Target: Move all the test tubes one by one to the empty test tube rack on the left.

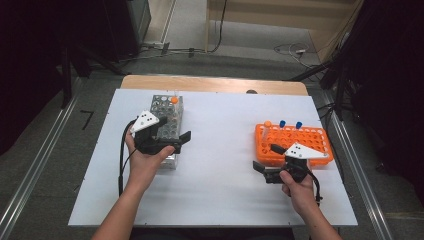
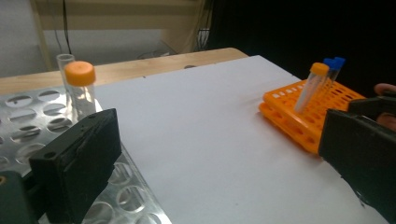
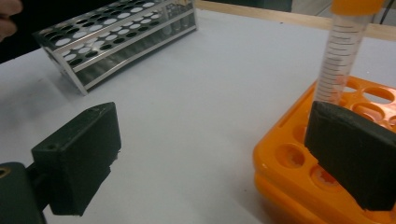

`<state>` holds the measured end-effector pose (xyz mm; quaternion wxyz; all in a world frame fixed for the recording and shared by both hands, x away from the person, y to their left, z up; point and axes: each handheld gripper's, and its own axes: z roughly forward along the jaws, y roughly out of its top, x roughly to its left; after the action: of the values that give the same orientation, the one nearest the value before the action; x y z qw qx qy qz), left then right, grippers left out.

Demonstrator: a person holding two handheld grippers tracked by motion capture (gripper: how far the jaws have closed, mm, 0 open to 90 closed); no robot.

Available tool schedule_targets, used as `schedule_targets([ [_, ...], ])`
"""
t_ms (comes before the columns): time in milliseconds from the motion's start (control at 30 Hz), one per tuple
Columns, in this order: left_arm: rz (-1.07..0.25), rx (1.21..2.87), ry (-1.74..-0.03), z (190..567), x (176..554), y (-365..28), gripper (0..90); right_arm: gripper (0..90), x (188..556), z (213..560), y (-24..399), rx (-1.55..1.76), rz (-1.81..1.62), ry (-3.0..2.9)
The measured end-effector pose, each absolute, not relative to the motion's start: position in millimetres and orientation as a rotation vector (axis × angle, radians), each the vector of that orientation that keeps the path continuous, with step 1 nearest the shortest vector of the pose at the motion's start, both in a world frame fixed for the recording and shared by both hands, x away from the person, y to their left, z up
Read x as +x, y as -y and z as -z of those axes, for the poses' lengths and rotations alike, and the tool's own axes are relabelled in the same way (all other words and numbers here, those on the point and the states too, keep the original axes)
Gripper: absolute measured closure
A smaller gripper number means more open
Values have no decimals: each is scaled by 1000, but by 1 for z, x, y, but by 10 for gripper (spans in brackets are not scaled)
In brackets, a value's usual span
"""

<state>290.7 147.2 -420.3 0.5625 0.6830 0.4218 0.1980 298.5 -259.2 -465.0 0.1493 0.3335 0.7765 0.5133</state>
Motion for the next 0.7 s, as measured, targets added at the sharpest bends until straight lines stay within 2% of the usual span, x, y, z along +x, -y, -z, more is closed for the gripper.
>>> schedule_targets([
  [233, -455, 1632, -955, 425, 271, -134, 0, 73, 315, 463, 262, 1027, -1445, -2193],
  [500, -422, 1640, -936, 433, 258, -126, 0, 214, 331, 468, 254, 1112, -1341, -2134],
  [700, -397, 1633, -942, 436, 256, -125, 0, 277, 341, 474, 249, 1151, -1287, -2059],
])
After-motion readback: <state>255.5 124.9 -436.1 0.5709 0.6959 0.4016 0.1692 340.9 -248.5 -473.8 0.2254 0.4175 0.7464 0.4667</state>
